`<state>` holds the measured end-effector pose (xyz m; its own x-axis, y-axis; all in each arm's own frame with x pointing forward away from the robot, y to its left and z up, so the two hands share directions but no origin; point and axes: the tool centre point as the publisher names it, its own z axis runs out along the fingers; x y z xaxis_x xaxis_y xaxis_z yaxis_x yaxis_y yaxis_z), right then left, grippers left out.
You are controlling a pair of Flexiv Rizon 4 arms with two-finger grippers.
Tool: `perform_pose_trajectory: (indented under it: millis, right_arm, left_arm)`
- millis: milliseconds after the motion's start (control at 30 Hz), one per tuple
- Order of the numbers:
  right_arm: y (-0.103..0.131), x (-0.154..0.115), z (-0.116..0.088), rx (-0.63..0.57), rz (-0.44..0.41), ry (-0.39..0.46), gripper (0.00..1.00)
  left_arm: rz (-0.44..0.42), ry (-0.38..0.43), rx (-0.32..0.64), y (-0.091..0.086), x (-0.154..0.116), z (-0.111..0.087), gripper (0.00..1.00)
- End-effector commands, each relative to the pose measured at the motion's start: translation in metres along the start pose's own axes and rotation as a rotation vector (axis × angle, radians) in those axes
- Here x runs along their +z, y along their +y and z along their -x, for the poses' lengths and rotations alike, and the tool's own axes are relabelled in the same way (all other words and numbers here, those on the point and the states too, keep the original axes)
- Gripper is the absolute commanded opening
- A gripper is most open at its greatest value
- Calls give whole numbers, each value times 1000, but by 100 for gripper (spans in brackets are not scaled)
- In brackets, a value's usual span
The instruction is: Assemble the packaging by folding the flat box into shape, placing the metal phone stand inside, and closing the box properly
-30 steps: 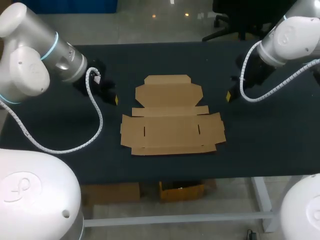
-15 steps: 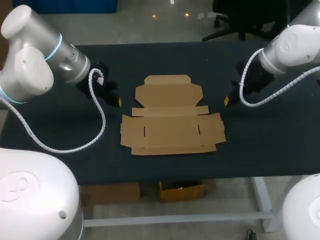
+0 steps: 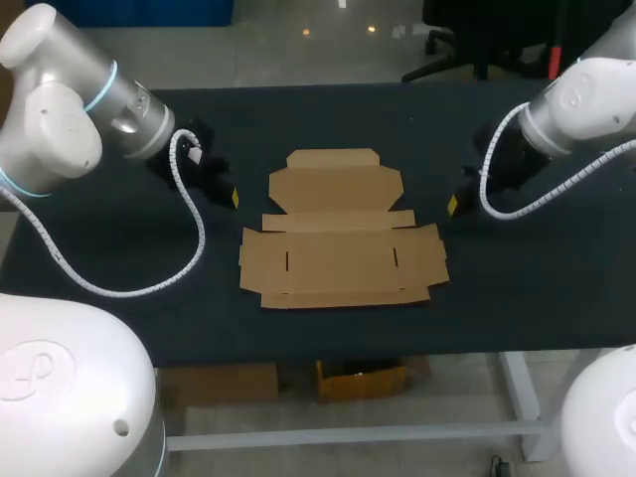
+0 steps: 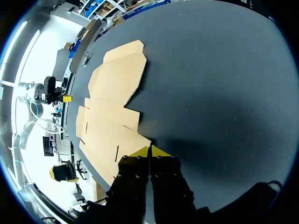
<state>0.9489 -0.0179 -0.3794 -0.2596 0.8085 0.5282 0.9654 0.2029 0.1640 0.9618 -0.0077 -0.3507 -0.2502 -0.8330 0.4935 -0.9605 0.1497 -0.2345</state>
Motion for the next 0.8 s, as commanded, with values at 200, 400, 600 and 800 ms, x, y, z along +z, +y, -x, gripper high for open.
perform_pose_trajectory:
  millis: [200, 400, 600, 800]
  right_arm:
    - [5, 22, 7, -7, 34, 71, 0]
    - [6, 31, 7, -3, 28, 82, 0]
    - [8, 33, 5, -9, 26, 83, 0]
    - [13, 40, 4, -36, 38, 102, 0]
  left_arm:
    - [-24, -4, 27, 2, 15, 0, 0]
    - [-44, -23, 25, 6, 23, -1, 0]
    - [-53, -22, 31, 7, 32, -1, 0]
    - [-71, -13, 32, 10, 37, 1, 0]
